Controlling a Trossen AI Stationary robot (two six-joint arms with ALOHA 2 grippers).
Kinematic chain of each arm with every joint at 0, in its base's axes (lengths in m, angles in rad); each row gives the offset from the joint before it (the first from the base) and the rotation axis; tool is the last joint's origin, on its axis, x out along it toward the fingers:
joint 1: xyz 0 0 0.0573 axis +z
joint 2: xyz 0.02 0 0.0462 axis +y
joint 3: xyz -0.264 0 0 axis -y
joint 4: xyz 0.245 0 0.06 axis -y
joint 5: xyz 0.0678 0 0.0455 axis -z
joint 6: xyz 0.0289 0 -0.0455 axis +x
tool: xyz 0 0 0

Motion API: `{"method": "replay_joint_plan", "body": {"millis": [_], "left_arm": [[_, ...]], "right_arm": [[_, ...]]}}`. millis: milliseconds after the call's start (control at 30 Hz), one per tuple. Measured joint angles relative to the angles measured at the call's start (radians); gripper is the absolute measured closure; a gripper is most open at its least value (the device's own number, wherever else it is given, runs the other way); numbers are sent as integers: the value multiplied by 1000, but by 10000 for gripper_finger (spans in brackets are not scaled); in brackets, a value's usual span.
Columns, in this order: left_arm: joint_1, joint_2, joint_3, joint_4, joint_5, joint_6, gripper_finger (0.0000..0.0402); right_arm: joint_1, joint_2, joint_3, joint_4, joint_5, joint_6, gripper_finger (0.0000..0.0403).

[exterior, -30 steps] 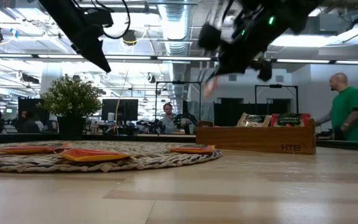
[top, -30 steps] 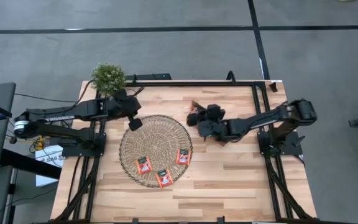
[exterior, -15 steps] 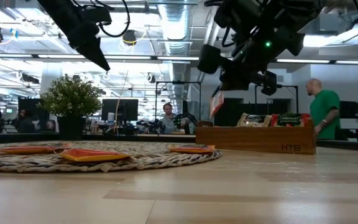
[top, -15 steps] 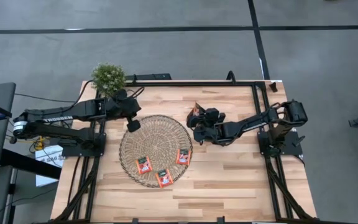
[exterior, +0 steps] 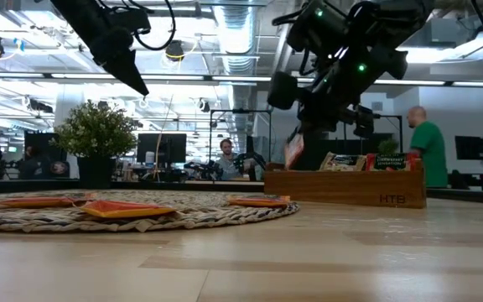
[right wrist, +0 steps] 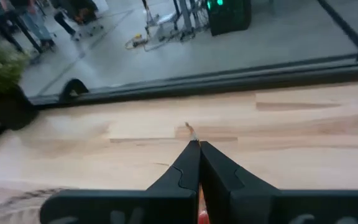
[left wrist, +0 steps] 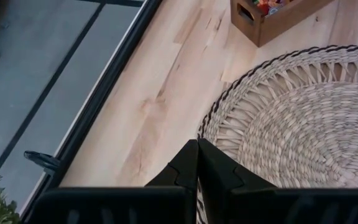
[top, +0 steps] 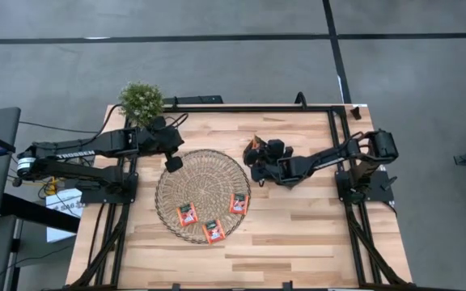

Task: Pick & Place Tea
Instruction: Put the orange tea bag into the left section of the wooden organizer

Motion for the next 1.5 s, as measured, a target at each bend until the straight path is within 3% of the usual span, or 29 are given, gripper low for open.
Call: {"method": "replay_joint_plan", "body": {"millis": [1333, 1500], "left_arm": [[0, 0, 0, 9, 0, 36, 402], [0, 0, 0, 19, 0, 56, 402]], "right_arm": [[-19, 2, -1, -15, -12, 24, 403], [-19, 69, 7, 6, -3, 87, 403]]}}
